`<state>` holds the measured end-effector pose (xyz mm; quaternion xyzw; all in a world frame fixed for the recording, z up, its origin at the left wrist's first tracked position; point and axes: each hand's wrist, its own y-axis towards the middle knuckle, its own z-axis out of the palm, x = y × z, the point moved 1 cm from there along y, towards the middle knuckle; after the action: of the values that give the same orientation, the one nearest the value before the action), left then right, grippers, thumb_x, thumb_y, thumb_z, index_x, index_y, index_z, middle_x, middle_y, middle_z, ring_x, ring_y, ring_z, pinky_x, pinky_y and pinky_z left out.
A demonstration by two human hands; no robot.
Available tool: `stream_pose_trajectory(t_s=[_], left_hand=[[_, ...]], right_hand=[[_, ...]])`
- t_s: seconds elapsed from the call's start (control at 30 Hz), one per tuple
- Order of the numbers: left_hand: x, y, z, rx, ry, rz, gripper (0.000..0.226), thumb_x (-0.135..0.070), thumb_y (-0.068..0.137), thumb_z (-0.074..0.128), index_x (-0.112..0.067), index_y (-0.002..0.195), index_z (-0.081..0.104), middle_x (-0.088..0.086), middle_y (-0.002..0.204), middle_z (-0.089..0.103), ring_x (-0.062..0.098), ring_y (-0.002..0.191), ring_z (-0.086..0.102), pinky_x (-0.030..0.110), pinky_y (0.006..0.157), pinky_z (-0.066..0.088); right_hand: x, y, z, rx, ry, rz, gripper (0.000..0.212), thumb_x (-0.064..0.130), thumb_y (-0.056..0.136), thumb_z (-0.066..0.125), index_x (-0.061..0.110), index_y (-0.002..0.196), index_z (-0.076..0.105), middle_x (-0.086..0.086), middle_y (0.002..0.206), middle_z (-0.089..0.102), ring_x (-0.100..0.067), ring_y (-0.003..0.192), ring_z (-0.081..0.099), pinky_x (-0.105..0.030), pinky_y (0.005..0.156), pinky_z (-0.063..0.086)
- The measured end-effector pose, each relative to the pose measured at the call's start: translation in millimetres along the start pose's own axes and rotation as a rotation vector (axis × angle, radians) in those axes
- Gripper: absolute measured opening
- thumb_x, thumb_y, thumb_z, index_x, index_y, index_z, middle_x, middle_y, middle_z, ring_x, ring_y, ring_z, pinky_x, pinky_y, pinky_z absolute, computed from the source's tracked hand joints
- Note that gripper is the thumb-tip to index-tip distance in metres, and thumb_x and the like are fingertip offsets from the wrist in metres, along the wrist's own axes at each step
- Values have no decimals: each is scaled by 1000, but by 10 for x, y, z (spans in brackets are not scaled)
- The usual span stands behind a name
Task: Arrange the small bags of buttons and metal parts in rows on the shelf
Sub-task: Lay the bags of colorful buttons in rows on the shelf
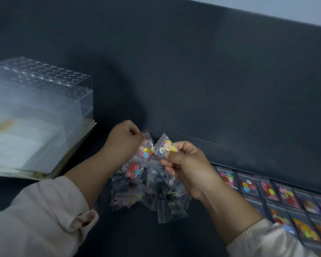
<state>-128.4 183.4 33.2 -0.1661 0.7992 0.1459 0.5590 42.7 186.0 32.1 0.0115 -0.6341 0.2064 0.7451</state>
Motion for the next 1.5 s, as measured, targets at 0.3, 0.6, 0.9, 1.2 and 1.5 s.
stream_pose_trajectory(t_s=[0.3, 0.6, 0.9, 1.2, 1.5], left_hand=[[-492, -762, 723, 198, -367, -172, 15, -18, 88, 62, -7, 83, 53, 13, 79, 65, 21, 61, 64, 36, 64, 58], [-919, -1301, 1600, 277, -258, -104, 19, 7, 81, 63, -9, 85, 55, 5, 71, 63, 10, 57, 60, 18, 47, 50], [-1307, -1887, 2491, 371, -103, -59, 21, 4, 79, 68, -11, 90, 59, -1, 62, 64, 5, 48, 59, 21, 47, 44], [-1507, -2351, 3211, 422, -17, -27, 22, 6, 77, 69, -11, 87, 58, 6, 69, 65, 14, 57, 58, 23, 52, 47], [-1699, -2607, 3593, 510, 102, 27, 27, 4, 73, 72, -16, 84, 58, 9, 72, 62, 18, 58, 57, 30, 57, 48]], right_hand=[[56, -401, -589, -35, 8, -74, 19, -6, 83, 60, 11, 82, 53, -8, 73, 64, -8, 56, 63, -18, 50, 48], [106, -1008, -1714, -80, -58, -157, 27, -13, 76, 64, 8, 91, 56, -9, 78, 62, -16, 65, 56, -26, 56, 44], [143, -1531, -2878, -145, 46, -120, 10, 8, 88, 60, 15, 85, 66, -2, 71, 65, -13, 64, 56, -25, 60, 45], [168, -1907, -3709, -151, 60, -118, 5, 12, 88, 61, 14, 90, 66, -2, 79, 66, -11, 66, 58, -28, 64, 47], [229, -2231, -4246, -106, -135, -111, 15, 0, 82, 66, 14, 86, 64, 5, 71, 64, -6, 65, 59, -24, 60, 46]])
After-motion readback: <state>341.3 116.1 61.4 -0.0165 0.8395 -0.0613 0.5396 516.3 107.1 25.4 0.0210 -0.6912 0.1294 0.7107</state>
